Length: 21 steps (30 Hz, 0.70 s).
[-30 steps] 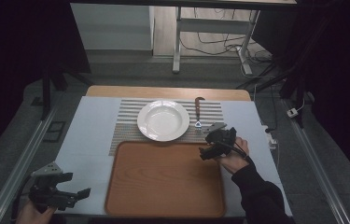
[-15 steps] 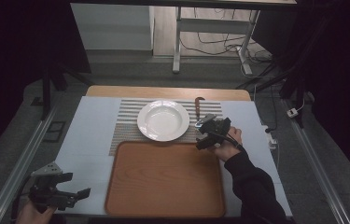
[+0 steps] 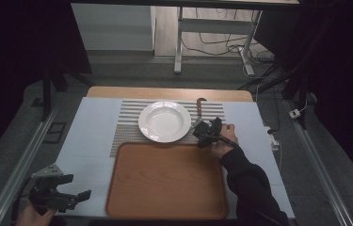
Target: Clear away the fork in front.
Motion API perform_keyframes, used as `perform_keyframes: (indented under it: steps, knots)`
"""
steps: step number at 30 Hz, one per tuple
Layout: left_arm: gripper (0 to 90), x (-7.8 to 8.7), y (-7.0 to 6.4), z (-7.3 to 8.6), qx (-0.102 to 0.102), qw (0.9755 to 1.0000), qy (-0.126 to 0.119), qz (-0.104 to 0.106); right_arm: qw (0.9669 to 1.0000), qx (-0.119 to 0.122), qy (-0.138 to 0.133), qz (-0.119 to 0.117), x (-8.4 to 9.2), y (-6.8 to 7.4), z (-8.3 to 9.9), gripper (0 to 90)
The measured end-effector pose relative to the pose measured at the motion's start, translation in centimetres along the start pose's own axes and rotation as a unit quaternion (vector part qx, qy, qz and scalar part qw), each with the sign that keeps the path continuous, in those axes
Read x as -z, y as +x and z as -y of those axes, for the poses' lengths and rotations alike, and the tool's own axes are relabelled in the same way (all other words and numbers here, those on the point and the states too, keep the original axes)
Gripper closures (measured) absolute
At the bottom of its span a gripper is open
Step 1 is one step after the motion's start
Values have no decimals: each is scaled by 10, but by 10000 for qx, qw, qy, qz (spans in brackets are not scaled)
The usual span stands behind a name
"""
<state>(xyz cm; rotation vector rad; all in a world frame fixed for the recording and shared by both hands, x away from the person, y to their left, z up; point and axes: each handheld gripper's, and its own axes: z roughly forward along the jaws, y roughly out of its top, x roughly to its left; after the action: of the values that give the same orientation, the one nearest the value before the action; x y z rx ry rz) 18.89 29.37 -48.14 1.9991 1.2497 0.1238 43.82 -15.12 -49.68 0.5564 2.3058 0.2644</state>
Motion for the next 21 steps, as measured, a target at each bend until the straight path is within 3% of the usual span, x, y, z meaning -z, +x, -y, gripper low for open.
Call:
perform_keyframes:
  steps: [4,5,6,7,9,11,13,14,15,18,19,20,21]
  knots:
    - [0,0,0,0,-5,10000,7,9,9991,419,57,85,-4,8,-5,366]
    - [0,0,0,0,-6,10000,8,9,9977,648,116,177,-7,13,-7,436]
    - [0,0,0,0,-9,10000,7,9,9977,648,116,177,-7,13,-7,436]
    - [0,0,0,0,-10,10000,9,5,9965,800,139,183,-8,15,-8,473]
    - [0,0,0,0,-12,10000,11,10,9923,1166,244,343,-14,22,-11,582]
    - [0,0,0,0,-19,10000,15,16,9904,1256,306,480,-18,27,-11,643]
    - [0,0,0,0,-19,10000,16,24,9862,1496,399,591,-22,31,-12,709]
    - [0,0,0,0,-24,10000,19,27,9864,1527,358,492,-24,33,-11,737]
    - [1,0,0,0,-26,10000,20,27,9837,1626,391,655,-25,35,-12,772]
    - [1,0,0,0,-34,10000,21,29,9803,1837,387,616,-28,37,-12,850]
    - [1,0,0,0,-36,10000,22,31,9779,1931,398,699,-28,38,-11,879]
    - [1,0,0,0,-36,10000,22,24,9730,2036,406,1012,-27,41,-11,887]
    - [1,0,-1,0,-40,10000,27,22,9730,2036,406,1012,-27,41,-11,887]
